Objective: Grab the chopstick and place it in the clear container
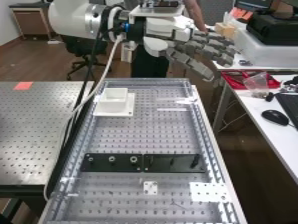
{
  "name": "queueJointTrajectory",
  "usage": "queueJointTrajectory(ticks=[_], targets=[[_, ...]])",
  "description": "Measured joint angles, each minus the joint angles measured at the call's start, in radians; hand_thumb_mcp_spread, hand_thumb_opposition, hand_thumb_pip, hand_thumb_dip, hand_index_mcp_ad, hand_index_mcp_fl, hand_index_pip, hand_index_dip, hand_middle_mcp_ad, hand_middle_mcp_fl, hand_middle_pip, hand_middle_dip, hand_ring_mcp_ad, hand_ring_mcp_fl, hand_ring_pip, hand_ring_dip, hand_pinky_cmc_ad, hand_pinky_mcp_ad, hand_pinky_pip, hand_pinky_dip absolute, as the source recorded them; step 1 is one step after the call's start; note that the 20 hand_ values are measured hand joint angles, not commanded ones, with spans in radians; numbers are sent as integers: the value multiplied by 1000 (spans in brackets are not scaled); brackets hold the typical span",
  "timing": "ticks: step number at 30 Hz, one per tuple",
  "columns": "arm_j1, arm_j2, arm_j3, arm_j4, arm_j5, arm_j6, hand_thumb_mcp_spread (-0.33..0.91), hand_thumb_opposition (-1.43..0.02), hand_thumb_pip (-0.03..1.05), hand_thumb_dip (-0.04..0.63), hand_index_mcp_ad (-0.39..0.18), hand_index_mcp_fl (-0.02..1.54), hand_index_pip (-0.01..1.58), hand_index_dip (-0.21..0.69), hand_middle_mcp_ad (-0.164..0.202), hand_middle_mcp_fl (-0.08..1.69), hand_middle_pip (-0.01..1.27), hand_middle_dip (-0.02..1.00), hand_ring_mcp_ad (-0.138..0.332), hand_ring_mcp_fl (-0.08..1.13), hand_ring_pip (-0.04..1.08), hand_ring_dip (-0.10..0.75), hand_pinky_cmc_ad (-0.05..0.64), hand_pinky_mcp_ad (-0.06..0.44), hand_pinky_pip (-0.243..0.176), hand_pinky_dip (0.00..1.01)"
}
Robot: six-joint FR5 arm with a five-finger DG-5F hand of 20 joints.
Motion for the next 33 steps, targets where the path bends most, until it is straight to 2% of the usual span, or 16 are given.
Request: queueJointTrajectory(ticks=[33], targets=[[10,2,1,-1,0,-7,3,-862,646,30,-73,21,72,180,66,7,138,297,176,7,96,166,475,374,-124,206]])
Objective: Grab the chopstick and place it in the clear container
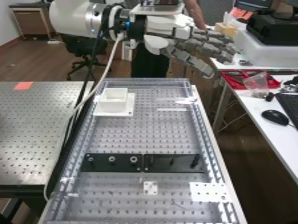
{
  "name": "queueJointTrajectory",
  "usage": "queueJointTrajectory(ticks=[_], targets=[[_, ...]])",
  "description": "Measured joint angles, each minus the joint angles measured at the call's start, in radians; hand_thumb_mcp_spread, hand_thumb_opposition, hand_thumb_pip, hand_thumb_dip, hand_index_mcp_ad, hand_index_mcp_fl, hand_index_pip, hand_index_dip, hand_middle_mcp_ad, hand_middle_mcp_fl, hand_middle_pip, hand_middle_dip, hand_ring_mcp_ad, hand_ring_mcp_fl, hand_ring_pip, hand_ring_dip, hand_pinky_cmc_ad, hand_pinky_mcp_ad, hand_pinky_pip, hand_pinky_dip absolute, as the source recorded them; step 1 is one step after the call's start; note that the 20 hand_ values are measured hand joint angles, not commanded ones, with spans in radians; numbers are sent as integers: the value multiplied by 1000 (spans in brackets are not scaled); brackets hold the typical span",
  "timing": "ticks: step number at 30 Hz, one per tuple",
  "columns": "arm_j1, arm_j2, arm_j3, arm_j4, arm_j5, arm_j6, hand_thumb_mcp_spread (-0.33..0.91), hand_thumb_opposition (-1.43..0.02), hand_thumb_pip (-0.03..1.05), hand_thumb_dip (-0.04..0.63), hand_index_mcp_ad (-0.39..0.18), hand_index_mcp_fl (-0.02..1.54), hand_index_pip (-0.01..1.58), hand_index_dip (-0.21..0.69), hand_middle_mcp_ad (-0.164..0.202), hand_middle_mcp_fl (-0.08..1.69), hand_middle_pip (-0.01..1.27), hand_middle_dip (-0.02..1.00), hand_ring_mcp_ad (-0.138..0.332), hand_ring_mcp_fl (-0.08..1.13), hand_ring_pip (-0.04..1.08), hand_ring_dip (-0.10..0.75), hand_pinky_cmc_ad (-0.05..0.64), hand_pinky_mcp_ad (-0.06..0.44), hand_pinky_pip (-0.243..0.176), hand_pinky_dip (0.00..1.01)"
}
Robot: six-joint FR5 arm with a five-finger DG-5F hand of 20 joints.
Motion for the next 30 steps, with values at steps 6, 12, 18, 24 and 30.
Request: queueJointTrajectory(ticks=[6,12,18,24,30], targets=[[1,-2,1,0,8,-1,3,-862,646,30,-70,21,72,180,68,7,138,297,176,7,96,166,475,374,-124,206],[2,-4,4,-3,10,4,3,-862,646,30,-70,21,72,180,72,7,138,297,178,7,96,166,475,374,-124,206],[-8,-6,3,-2,-20,6,3,-862,646,30,-70,21,72,180,72,7,138,297,178,7,96,166,475,374,-124,206],[-30,-7,1,-10,-71,12,3,-862,646,30,-70,21,72,180,72,7,138,297,178,7,96,166,475,377,-124,206],[-44,16,-38,-5,-128,23,3,-862,646,30,-73,21,72,180,68,7,140,297,180,7,96,166,475,379,-124,206]])
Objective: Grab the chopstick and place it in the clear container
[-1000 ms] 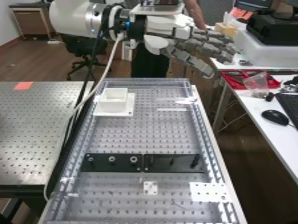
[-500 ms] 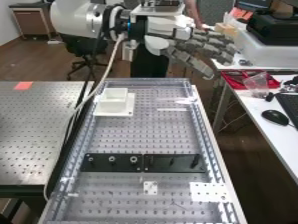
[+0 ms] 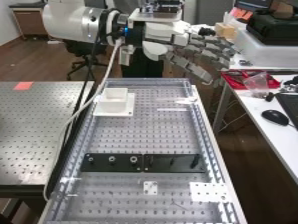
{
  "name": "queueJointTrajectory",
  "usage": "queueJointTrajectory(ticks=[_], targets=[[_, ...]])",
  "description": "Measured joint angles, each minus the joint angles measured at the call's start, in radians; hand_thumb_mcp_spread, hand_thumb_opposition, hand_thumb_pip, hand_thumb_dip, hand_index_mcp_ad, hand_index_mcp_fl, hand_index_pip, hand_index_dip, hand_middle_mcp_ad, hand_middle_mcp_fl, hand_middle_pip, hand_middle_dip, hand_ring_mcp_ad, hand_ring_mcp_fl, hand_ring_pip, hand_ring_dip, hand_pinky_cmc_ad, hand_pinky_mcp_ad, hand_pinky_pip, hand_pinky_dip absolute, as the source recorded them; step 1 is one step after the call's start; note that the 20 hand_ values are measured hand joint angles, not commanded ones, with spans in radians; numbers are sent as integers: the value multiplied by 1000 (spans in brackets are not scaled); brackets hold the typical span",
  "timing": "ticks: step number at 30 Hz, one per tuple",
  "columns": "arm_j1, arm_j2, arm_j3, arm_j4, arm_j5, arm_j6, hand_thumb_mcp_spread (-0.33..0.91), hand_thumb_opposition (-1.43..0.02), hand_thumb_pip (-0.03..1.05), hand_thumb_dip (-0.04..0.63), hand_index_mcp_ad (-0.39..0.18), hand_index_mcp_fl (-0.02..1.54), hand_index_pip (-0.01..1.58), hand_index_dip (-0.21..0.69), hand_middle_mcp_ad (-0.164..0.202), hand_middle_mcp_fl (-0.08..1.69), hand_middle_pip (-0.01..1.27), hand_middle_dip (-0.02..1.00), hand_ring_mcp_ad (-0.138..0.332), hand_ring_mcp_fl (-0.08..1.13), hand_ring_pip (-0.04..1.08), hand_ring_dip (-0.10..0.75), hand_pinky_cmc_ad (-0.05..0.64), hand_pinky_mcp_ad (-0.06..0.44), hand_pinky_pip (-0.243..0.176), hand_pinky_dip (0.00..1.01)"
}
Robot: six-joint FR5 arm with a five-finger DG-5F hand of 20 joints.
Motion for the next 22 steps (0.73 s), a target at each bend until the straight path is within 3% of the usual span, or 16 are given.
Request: queueJointTrajectory(ticks=[4,9,15,17,22], targets=[[-4,30,-42,14,-12,1,3,-862,646,30,-70,21,72,180,72,5,138,297,182,7,96,166,475,379,-124,206],[-8,91,-123,22,-100,-2,3,-862,644,30,-75,21,72,180,68,9,138,297,180,7,99,166,475,379,-124,213],[-15,131,-165,12,-158,-5,24,-860,644,30,-70,21,72,180,72,9,138,297,183,7,99,166,473,379,-124,220],[-16,143,-175,6,-174,-2,24,-859,600,28,-75,21,75,180,68,9,138,297,183,7,99,166,473,377,-124,223],[-11,170,-184,-43,-150,10,44,-857,597,31,-70,21,75,180,72,10,141,297,183,14,99,166,473,379,-124,232]])
